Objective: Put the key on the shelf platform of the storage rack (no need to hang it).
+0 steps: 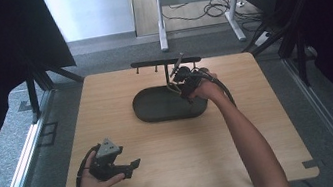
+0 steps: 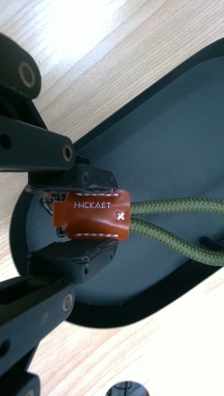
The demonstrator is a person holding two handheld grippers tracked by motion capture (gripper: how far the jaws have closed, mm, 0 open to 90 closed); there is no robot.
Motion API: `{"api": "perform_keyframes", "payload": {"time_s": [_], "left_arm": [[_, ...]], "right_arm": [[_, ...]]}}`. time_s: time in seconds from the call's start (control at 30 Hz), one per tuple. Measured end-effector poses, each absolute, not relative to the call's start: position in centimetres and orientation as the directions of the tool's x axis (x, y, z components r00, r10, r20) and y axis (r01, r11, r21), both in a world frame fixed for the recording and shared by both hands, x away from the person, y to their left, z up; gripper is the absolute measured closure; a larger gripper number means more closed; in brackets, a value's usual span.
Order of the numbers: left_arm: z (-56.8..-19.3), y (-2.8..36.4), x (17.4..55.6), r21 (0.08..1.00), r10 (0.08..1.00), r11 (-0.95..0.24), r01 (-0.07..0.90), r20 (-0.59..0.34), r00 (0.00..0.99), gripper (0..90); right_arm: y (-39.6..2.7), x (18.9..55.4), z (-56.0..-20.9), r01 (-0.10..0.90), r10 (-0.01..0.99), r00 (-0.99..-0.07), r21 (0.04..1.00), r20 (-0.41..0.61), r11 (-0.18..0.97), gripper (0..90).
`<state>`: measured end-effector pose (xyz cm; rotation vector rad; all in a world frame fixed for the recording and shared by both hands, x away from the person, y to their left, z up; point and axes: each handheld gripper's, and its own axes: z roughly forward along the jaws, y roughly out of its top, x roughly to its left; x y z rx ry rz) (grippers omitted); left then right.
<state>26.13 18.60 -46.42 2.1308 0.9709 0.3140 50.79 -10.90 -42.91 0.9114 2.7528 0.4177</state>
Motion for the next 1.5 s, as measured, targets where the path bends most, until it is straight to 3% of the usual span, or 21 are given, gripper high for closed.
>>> {"api": "perform_keyframes", "payload": {"time_s": [1.03, 1.2, 1.5], "left_arm": [[-46.6, 18.5, 26.2, 0.719, 0.726, -0.431, 0.546, -0.083, 0.682, 21.6], [-46.7, 18.5, 26.3, 0.716, 0.729, -0.433, 0.548, -0.080, 0.680, 21.6], [-46.7, 18.3, 26.2, 0.716, 0.725, -0.437, 0.545, -0.079, 0.684, 21.6]], "right_arm": [[-10.8, 50.3, -45.0, 0.535, 0.592, -0.797, 0.314, -0.121, 0.784, 65.4], [-10.8, 50.2, -44.8, 0.537, 0.594, -0.797, 0.321, -0.112, 0.780, 59.0], [-10.8, 49.4, -44.0, 0.521, 0.586, -0.802, 0.344, -0.116, 0.781, 56.1]]}}
